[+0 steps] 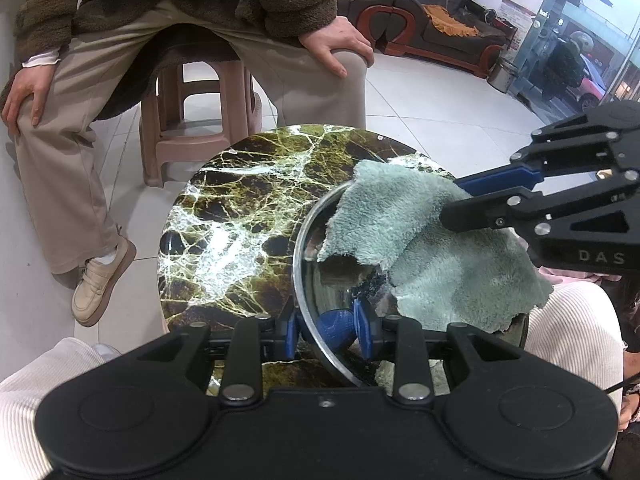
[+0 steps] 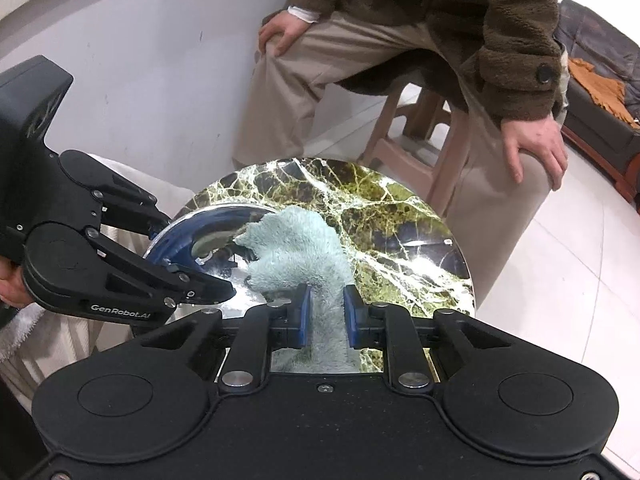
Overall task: Clean bowl
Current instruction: 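Hold the bowl rim with the left gripper while the right gripper presses the towel against the inner wall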
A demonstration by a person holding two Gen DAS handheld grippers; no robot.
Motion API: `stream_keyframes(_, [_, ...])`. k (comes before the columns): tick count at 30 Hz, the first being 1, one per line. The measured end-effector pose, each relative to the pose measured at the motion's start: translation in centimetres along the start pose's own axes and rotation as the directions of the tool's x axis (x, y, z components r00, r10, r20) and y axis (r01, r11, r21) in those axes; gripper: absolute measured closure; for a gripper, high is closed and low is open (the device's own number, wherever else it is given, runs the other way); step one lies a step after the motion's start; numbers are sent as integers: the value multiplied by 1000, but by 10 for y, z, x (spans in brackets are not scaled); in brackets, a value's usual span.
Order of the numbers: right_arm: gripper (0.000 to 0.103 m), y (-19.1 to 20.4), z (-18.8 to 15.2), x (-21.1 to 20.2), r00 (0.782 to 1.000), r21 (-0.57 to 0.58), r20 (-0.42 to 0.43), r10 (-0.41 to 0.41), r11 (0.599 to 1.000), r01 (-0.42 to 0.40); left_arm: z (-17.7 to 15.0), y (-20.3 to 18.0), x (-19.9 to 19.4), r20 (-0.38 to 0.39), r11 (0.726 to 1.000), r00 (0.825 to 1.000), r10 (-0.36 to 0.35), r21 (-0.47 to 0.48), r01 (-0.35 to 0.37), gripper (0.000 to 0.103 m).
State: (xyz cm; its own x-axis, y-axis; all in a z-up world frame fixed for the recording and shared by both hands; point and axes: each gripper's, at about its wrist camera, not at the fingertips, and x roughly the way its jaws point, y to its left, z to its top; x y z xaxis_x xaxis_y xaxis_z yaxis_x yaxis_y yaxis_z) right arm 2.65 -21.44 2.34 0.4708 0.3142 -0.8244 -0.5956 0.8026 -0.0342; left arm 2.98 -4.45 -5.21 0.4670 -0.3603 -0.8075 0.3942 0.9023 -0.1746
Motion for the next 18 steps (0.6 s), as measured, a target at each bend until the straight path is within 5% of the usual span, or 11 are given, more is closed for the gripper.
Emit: stream_keyframes(18, [87, -1, 17, 13, 999, -47, -10, 38, 998, -39, 0, 0, 2, -2, 1000, 1000, -13, 11, 13, 75])
